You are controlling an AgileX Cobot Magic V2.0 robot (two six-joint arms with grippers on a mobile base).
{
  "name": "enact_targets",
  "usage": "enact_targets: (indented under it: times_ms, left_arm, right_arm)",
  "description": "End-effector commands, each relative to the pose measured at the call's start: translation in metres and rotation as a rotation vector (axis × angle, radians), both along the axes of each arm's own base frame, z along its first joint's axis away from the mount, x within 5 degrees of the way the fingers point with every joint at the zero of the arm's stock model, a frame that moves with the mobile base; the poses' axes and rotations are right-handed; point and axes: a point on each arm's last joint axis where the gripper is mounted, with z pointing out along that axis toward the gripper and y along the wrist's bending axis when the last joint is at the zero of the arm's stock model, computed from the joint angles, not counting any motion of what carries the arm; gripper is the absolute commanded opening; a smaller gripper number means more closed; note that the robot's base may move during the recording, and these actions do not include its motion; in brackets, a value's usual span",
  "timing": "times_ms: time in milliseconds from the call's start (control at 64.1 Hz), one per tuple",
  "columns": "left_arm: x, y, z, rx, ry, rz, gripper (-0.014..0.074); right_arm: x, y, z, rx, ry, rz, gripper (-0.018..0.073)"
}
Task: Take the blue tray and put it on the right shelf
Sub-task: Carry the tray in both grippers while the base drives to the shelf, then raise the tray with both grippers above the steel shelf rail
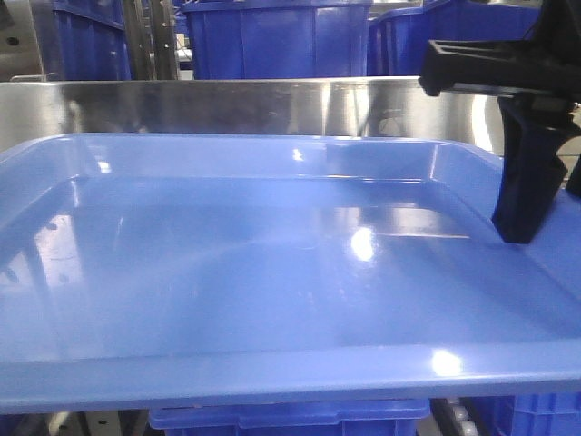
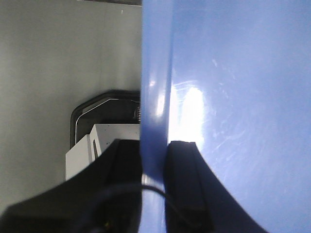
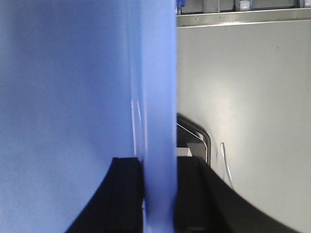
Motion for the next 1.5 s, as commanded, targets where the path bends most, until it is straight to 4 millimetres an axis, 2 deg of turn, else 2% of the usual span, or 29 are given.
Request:
enact_targets:
  times_ms: [0,1482]
  left_arm:
    - [-0.0012,-0.0090,0.0172,-0.123,-0.039,0.017,-0.0010]
    - [0.0017,-0.0100,0.0185,-0.139,-0.072,0.025,-0.0010]
  right_arm:
    - [0.0024,0.0034,0.0180,0.093,-0.084,-0.017,0.0168]
    - [0.0029,0.0037,0.0181,0.096,-0.089,-0.017,0.0168]
